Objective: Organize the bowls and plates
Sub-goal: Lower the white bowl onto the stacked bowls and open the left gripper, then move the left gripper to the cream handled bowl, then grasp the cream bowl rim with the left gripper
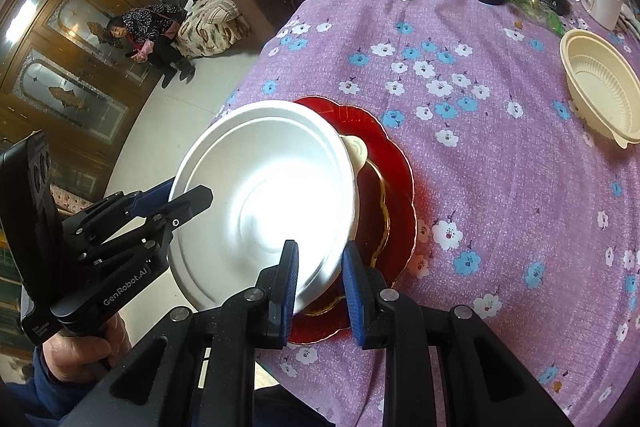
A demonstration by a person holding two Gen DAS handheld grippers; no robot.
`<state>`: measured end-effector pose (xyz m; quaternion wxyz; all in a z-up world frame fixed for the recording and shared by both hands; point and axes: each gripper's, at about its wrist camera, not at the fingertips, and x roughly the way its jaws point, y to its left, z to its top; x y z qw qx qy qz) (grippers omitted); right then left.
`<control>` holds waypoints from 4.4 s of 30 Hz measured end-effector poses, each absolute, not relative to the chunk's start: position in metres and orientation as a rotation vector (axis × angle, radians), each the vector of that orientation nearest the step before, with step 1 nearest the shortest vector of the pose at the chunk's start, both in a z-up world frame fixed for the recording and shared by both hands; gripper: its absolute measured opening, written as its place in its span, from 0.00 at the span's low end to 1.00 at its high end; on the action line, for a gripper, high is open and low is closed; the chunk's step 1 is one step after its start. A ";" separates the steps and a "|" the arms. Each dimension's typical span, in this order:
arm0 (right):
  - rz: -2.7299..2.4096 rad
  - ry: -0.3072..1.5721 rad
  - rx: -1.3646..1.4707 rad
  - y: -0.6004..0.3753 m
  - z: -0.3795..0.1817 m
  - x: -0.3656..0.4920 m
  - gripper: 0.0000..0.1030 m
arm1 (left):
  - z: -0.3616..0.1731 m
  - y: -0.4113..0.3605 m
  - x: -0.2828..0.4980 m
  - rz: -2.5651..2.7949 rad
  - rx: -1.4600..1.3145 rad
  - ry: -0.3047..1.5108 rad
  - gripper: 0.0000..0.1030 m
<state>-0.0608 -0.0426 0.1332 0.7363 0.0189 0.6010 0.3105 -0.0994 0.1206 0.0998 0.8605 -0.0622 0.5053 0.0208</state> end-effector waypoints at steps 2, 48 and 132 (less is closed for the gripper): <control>0.683 1.318 0.041 -0.042 0.134 -0.061 0.25 | 0.099 0.122 -0.098 0.045 -0.132 1.062 0.29; 0.518 1.281 0.318 -0.170 0.133 -0.057 0.32 | 0.167 0.029 -0.057 -0.090 -0.021 0.963 0.44; 0.278 1.323 0.577 -0.326 0.087 -0.084 0.37 | 0.049 -0.132 0.019 -0.315 0.068 1.188 0.23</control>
